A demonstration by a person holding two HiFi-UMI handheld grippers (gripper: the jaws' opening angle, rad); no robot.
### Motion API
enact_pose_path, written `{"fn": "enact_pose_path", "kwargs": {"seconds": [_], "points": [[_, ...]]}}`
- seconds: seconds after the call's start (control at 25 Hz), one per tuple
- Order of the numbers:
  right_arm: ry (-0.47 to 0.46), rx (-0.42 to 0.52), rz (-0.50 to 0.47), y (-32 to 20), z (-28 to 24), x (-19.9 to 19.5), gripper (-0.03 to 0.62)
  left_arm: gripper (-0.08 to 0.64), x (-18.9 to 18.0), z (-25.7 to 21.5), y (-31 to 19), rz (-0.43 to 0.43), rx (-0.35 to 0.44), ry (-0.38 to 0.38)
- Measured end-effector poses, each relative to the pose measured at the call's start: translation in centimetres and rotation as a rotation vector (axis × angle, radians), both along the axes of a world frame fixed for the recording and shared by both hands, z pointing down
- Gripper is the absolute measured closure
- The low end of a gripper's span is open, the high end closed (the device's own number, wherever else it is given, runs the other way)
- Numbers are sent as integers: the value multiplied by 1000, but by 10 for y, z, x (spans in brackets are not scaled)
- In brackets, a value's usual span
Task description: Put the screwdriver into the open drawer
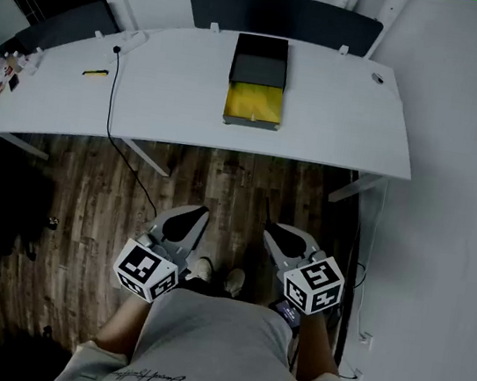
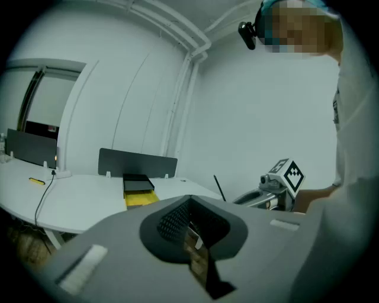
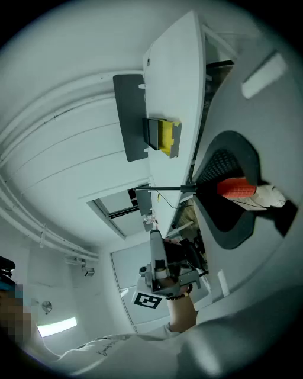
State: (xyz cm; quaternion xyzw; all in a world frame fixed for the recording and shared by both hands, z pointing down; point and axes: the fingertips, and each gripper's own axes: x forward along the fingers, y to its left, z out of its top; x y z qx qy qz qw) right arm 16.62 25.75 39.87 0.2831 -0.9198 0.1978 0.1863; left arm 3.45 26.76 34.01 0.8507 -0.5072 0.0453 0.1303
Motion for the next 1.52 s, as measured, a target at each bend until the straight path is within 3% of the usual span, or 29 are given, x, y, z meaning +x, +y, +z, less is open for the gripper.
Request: {"fn": "enact_pose_path", "kwargs": {"seconds": [0.68,1.52], "points": [[-8,29,6,20,-18,-28,518,560,1,-9,25,88,17,4],[9,95,38,35,-39,-97,518,560,-67,-18,44,131,78,32]]}}
